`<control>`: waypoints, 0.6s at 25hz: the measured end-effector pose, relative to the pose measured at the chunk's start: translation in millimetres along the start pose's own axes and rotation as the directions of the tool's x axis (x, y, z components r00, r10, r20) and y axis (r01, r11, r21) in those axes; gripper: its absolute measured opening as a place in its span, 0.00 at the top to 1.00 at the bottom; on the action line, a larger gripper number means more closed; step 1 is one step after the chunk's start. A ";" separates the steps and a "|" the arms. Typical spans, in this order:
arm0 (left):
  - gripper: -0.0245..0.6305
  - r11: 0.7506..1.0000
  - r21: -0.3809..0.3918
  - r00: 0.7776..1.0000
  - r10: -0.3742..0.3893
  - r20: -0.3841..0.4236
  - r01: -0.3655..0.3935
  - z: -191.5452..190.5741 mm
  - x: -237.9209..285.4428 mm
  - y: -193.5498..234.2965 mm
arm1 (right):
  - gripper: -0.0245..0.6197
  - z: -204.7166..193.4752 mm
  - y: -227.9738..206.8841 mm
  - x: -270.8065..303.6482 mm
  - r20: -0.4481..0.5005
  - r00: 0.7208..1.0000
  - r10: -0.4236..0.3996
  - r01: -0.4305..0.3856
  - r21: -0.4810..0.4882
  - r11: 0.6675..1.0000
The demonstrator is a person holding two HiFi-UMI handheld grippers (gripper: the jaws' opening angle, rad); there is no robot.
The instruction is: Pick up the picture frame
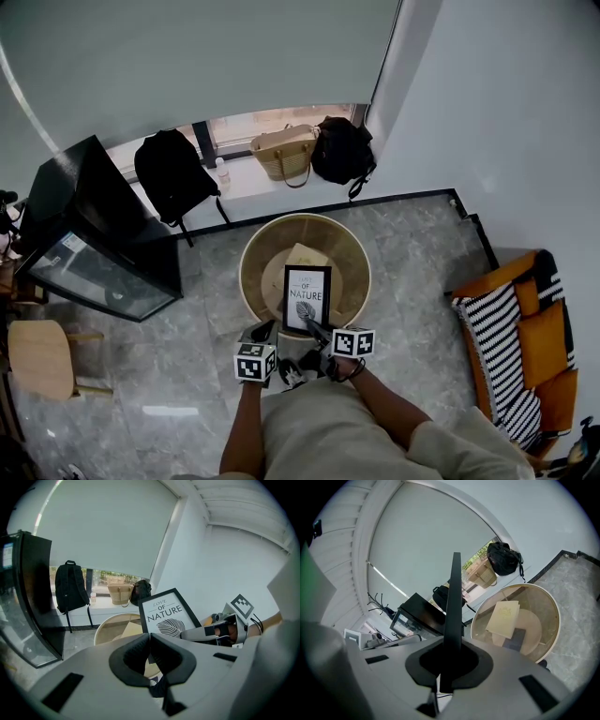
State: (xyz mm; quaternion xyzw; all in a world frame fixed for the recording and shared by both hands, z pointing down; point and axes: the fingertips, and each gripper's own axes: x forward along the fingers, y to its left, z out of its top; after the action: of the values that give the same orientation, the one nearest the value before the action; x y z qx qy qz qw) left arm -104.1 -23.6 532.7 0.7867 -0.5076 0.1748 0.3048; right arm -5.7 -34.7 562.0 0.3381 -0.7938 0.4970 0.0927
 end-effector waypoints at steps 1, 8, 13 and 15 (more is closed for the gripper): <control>0.93 1.000 0.004 1.000 0.001 0.000 -0.001 0.1 0.2 0.1 | 0.90 0.0 0.1 0.1 0.000 1.000 -0.001 0.001 0.001 1.000; 0.93 1.000 0.015 1.000 0.002 -0.008 -0.002 -2.0 -0.7 0.3 | 0.90 -0.4 -0.4 -0.3 0.002 1.000 -0.005 0.005 0.002 1.000; 0.93 1.000 0.025 1.000 0.003 -0.016 -0.002 -3.3 -1.4 -0.8 | 0.90 -1.7 0.3 -0.6 -0.001 1.000 -0.006 0.006 0.004 1.000; 0.93 1.000 0.023 1.000 0.003 -0.016 -0.003 -3.5 -1.2 -1.2 | 0.90 -1.6 -0.5 -1.1 0.001 1.000 -0.006 0.006 0.004 1.000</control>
State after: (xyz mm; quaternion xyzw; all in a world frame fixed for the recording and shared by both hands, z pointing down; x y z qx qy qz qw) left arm -103.4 -20.0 534.3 0.7881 -0.5043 0.1874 0.2993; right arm -4.8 -32.9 562.6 0.3407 -0.7919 0.4981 0.0931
